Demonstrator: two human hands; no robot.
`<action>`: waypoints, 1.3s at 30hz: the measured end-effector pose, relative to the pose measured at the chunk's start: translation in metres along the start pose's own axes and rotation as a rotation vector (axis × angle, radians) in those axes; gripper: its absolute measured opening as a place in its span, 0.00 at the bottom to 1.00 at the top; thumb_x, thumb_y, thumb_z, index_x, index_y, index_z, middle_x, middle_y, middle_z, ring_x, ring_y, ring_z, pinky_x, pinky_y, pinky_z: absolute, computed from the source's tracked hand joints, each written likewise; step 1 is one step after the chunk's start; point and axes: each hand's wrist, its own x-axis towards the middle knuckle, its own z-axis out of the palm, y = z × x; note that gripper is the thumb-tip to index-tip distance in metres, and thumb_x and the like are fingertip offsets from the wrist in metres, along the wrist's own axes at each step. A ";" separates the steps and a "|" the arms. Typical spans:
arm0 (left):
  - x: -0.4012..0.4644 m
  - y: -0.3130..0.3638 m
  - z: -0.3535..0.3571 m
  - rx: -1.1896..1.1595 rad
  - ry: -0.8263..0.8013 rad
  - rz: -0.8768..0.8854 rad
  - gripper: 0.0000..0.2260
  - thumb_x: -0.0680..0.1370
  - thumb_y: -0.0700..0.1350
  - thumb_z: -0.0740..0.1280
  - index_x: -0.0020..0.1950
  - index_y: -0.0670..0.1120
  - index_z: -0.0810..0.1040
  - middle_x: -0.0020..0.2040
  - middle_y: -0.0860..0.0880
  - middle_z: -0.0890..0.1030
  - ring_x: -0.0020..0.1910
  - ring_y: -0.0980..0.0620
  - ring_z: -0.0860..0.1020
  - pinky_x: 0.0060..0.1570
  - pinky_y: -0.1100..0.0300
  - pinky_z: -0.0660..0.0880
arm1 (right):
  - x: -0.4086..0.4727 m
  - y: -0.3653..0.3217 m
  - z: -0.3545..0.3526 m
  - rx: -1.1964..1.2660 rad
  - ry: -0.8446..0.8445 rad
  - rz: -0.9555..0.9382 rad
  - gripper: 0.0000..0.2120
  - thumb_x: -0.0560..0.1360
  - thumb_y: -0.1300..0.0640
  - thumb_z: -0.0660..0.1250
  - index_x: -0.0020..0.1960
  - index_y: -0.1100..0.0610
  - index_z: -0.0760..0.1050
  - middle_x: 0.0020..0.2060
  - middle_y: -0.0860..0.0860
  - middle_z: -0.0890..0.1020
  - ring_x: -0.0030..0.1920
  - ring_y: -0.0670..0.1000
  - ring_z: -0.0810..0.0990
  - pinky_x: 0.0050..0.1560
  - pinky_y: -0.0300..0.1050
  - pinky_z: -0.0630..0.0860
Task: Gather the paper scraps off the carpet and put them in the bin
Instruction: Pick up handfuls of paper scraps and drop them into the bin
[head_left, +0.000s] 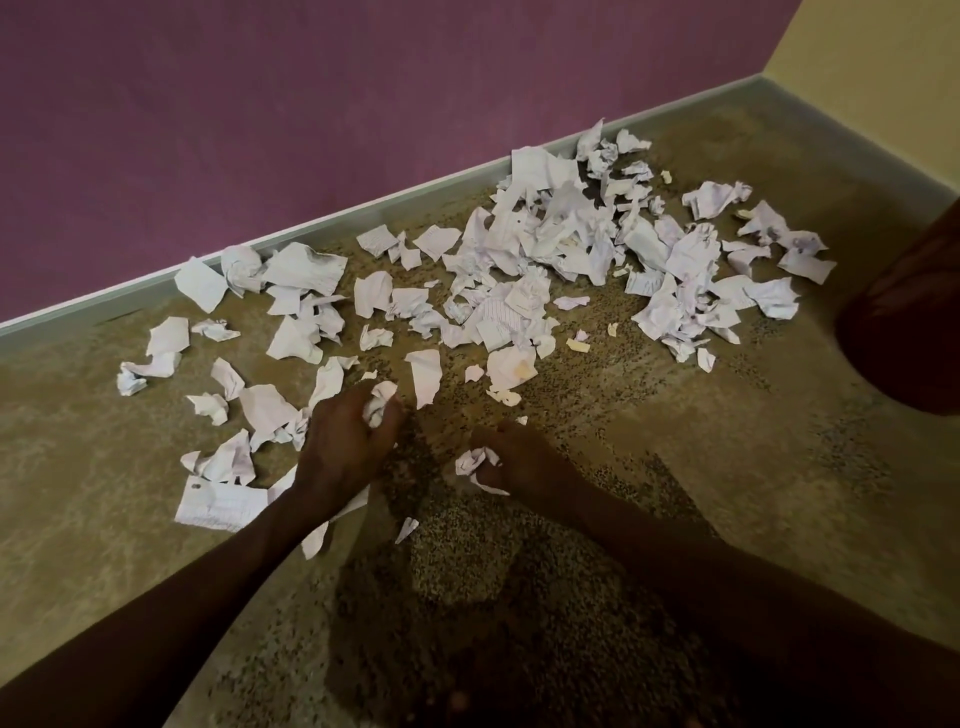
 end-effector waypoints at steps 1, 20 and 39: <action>0.004 0.002 -0.001 -0.018 0.011 -0.015 0.11 0.78 0.51 0.64 0.48 0.44 0.79 0.35 0.47 0.81 0.34 0.48 0.79 0.36 0.50 0.75 | 0.004 -0.004 -0.007 0.091 0.045 -0.010 0.03 0.74 0.56 0.68 0.43 0.53 0.73 0.37 0.49 0.74 0.38 0.50 0.73 0.35 0.44 0.66; 0.138 0.183 -0.061 -0.523 -0.014 -0.191 0.17 0.78 0.51 0.66 0.40 0.37 0.76 0.33 0.45 0.74 0.30 0.50 0.73 0.30 0.60 0.69 | 0.020 -0.087 -0.264 -0.025 0.178 -0.070 0.05 0.74 0.60 0.69 0.48 0.54 0.75 0.34 0.50 0.79 0.22 0.40 0.72 0.28 0.28 0.65; 0.188 0.436 0.057 -0.932 -0.264 -0.317 0.08 0.72 0.47 0.67 0.37 0.43 0.80 0.30 0.47 0.76 0.25 0.50 0.72 0.30 0.60 0.69 | -0.102 0.012 -0.414 0.070 0.736 0.039 0.09 0.73 0.51 0.67 0.45 0.57 0.77 0.34 0.51 0.80 0.32 0.44 0.74 0.34 0.41 0.69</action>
